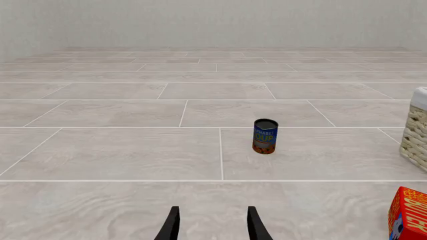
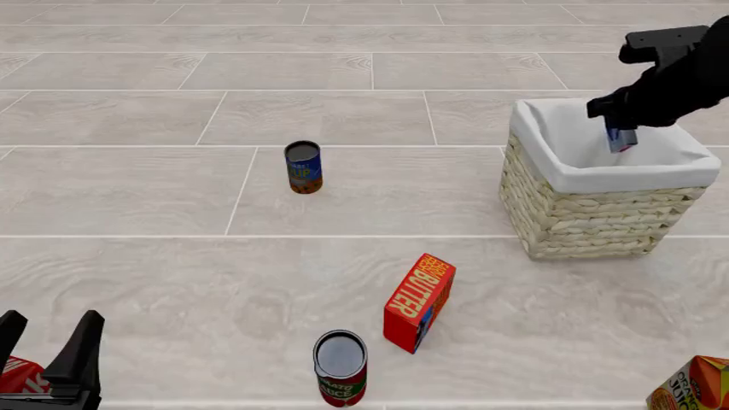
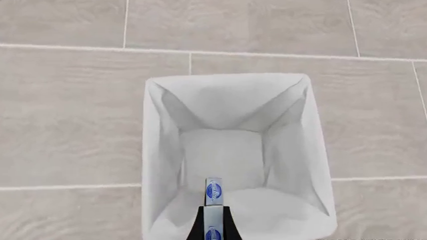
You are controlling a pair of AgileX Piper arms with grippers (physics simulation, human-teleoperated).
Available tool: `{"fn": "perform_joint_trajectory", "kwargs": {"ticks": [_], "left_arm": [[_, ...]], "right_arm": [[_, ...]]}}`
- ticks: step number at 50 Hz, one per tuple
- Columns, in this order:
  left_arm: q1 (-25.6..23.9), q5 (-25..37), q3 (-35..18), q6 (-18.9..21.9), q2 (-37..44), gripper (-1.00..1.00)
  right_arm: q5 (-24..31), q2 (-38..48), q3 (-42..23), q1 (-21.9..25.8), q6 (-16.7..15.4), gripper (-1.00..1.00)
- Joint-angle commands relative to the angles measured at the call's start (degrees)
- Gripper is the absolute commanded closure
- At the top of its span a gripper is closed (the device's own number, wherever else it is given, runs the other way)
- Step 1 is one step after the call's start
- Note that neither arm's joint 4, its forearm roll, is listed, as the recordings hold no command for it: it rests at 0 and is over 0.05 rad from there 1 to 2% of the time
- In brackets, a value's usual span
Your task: Pick the cream cheese and place it in the basket.
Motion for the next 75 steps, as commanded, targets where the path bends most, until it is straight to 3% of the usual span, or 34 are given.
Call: {"fn": "perform_joint_trajectory", "kwargs": {"ticks": [1, 11, 13, 24, 29, 40, 68, 69, 75], "left_arm": [[0.0, 0.0, 0.0, 0.0, 0.0, -1.0], [0.0, 0.0, 0.0, 0.0, 0.0, -1.0], [0.0, 0.0, 0.0, 0.0, 0.0, -1.0], [0.0, 0.0, 0.0, 0.0, 0.0, -1.0], [0.0, 0.0, 0.0, 0.0, 0.0, -1.0], [0.0, 0.0, 0.0, 0.0, 0.0, -1.0], [0.0, 0.0, 0.0, 0.0, 0.0, -1.0], [0.0, 0.0, 0.0, 0.0, 0.0, -1.0], [0.0, 0.0, 0.0, 0.0, 0.0, -1.0]], "right_arm": [[0.9, 1.7, -2.5, -0.6, 1.6, 1.0], [4.6, 3.8, -5.9, -0.4, 2.4, 1.0], [5.2, 4.5, -5.5, 0.2, 3.9, 1.0], [8.8, 6.9, -9.1, 0.0, 3.7, 1.0], [8.5, 7.3, -8.1, -0.9, 1.8, 1.0], [6.2, 7.4, -7.1, -2.9, 2.5, 1.0], [3.9, 6.8, -4.1, -2.1, 3.5, 1.0], [3.9, 6.8, -4.0, -2.0, 3.6, -1.0], [3.6, 6.3, -3.5, -1.9, 3.6, -1.0]]}}
